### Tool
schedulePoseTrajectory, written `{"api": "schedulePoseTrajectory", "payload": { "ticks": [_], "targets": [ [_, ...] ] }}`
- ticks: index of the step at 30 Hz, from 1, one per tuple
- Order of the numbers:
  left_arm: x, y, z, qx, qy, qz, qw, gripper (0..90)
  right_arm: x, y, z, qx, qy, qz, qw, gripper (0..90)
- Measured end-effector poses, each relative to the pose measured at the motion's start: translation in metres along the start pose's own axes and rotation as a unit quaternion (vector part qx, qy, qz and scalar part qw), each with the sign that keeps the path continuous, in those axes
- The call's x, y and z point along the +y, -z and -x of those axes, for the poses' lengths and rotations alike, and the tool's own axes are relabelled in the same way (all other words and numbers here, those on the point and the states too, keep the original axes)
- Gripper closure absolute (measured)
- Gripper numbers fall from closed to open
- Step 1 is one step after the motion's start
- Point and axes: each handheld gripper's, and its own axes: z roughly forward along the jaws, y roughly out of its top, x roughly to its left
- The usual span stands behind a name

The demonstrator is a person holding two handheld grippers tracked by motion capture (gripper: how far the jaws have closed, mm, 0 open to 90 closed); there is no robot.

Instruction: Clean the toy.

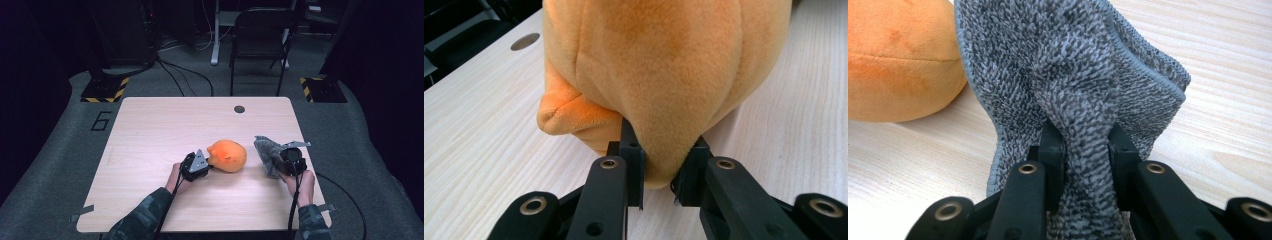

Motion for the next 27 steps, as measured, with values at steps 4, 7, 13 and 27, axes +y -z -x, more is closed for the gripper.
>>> {"api": "schedulePoseTrajectory", "payload": {
  "ticks": [4,7,13,27],
  "targets": [
    [0.006,0.005,-0.002,-0.014,0.028,0.018,0.9994,78.4,0.0,0.001,0.002,0.0,-0.004,-0.001,1.0,74.2],
    [0.012,0.01,-0.002,-0.027,0.041,0.03,0.9983,78.5,0.0,0.001,0.003,-0.001,-0.001,0.002,1.0,74.2],
    [0.026,0.022,-0.007,-0.048,0.11,0.053,0.9914,78.3,0.0,0.001,0.004,-0.003,-0.001,0.003,1.0,74.2],
    [0.035,0.038,-0.018,-0.063,0.25,0.006,0.9661,77.8,-0.001,-0.001,0.003,-0.002,0.001,-0.002,1.0,74.1]
  ]
}}
